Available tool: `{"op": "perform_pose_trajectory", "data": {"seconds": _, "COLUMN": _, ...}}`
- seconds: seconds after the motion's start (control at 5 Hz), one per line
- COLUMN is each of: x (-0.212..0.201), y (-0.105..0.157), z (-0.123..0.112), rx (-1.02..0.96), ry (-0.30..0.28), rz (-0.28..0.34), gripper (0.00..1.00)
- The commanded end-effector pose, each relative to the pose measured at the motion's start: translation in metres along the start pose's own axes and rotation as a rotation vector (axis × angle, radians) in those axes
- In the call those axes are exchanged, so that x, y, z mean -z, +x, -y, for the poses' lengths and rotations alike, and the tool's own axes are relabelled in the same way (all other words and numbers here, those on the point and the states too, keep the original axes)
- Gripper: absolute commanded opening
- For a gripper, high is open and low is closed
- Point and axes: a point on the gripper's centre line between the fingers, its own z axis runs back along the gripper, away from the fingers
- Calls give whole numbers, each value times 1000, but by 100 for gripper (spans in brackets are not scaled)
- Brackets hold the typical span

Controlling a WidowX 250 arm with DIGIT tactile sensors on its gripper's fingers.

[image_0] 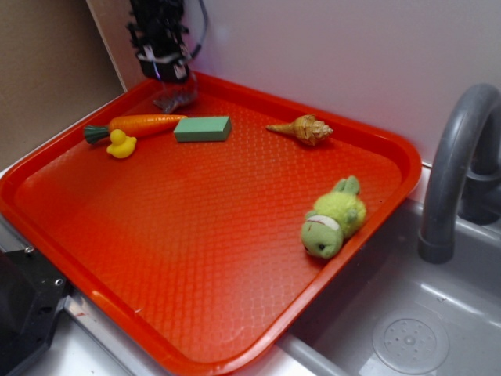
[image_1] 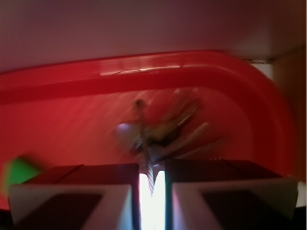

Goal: Grab the silver keys.

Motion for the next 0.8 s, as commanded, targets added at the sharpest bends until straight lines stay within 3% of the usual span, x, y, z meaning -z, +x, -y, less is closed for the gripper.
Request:
{"op": "perform_pose_trajectory", "data": {"seconds": 0.0, "x": -121, "y": -42, "z": 58, "rx": -76, "ry": 49, "rz": 132, "gripper": 0}}
{"op": "perform_pose_trajectory", "data": {"seconds": 0.2, "x": -152, "y": -96, "z": 78, "rx": -125, "ry": -18, "rz": 168, "gripper": 0}}
{"op": "perform_pose_trajectory", "data": {"seconds": 0.4, "x": -145, "y": -143, "z": 94, "rx": -254, "ry": -30, "rz": 139, "gripper": 0}}
{"op": "perform_pose_trajectory", "data": {"seconds": 0.6, "x": -122, "y": -135, "z": 98, "rx": -289, "ry": -70, "rz": 85, "gripper": 0}}
